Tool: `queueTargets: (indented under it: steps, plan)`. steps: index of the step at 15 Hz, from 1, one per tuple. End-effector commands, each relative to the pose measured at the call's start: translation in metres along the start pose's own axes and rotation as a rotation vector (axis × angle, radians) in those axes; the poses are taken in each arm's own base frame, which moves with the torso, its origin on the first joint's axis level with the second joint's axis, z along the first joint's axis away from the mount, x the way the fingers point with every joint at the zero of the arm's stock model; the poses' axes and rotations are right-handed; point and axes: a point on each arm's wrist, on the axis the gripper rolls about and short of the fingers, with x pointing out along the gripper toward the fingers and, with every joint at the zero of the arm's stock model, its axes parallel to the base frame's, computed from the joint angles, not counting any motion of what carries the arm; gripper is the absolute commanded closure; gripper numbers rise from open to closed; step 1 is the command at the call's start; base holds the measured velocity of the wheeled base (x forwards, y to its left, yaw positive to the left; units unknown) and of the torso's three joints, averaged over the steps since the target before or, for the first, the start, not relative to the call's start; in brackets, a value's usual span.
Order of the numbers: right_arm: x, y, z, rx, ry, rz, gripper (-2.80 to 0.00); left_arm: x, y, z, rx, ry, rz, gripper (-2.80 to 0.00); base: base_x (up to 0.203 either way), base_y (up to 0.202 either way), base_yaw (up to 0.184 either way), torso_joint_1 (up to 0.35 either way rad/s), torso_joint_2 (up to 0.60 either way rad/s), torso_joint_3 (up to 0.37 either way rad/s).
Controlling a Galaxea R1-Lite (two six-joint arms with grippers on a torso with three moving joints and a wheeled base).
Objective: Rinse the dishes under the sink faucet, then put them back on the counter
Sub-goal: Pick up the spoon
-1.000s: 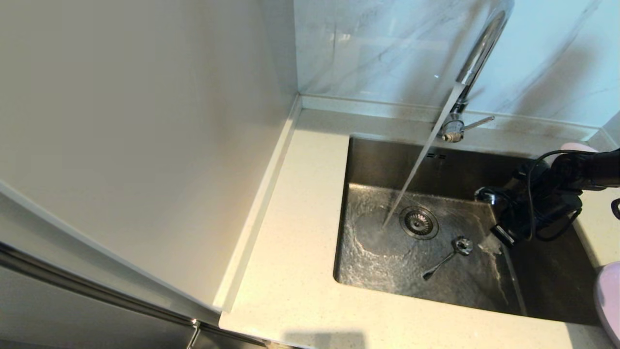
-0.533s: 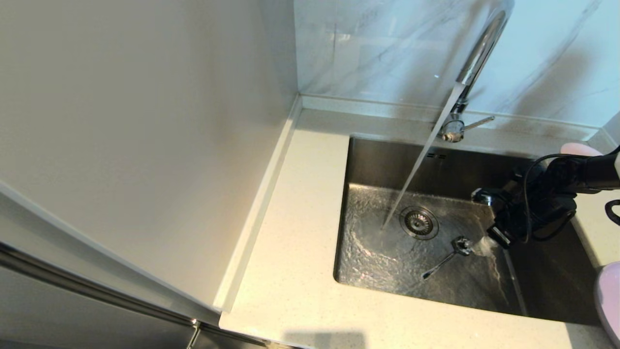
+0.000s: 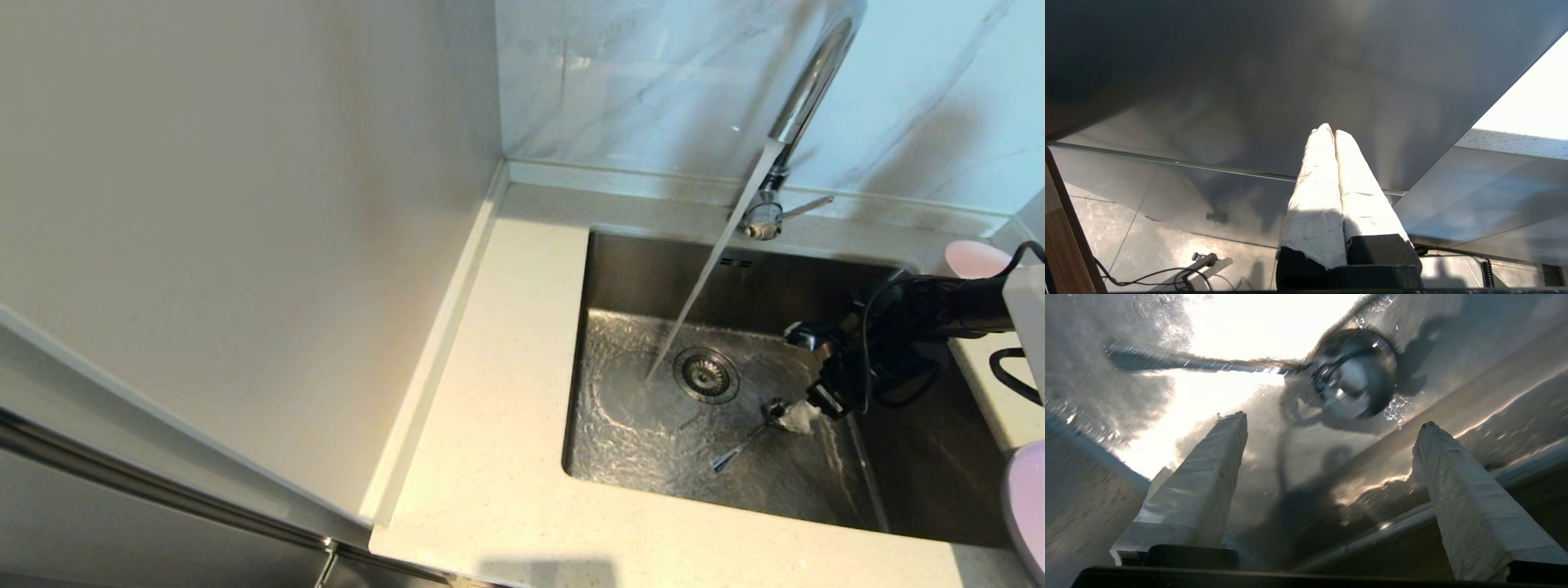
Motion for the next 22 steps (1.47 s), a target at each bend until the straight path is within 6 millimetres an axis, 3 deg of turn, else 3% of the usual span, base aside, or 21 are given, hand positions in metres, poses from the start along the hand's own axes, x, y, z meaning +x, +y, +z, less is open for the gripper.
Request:
queueTargets:
  steps: [1,13,18,22]
  plan:
    - [0.011,-0.006,0.002,-0.004,-0.006,-0.004,-2.80,0.000,0.000,0.000,0.000,0.000,0.000,0.00,0.000,0.000,0.000,0.000,0.00,0.000]
    - [0.022,-0.019,0.012,-0.052,-0.099,-0.123,-2.80,0.000,0.000,0.000,0.000,0.000,0.001,0.00,0.000,0.000,0.000,0.000,0.00,0.000]
    - [0.003,-0.022,0.006,-0.143,-0.073,-0.123,-2.80,0.000,0.000,0.000,0.000,0.000,0.001,0.00,0.000,0.000,0.000,0.000,0.00,0.000]
    - [0.001,-0.020,0.003,-0.209,-0.056,-0.114,-2.80,0.000,0.000,0.000,0.000,0.000,0.001,0.00,0.000,0.000,0.000,0.000,0.00,0.000]
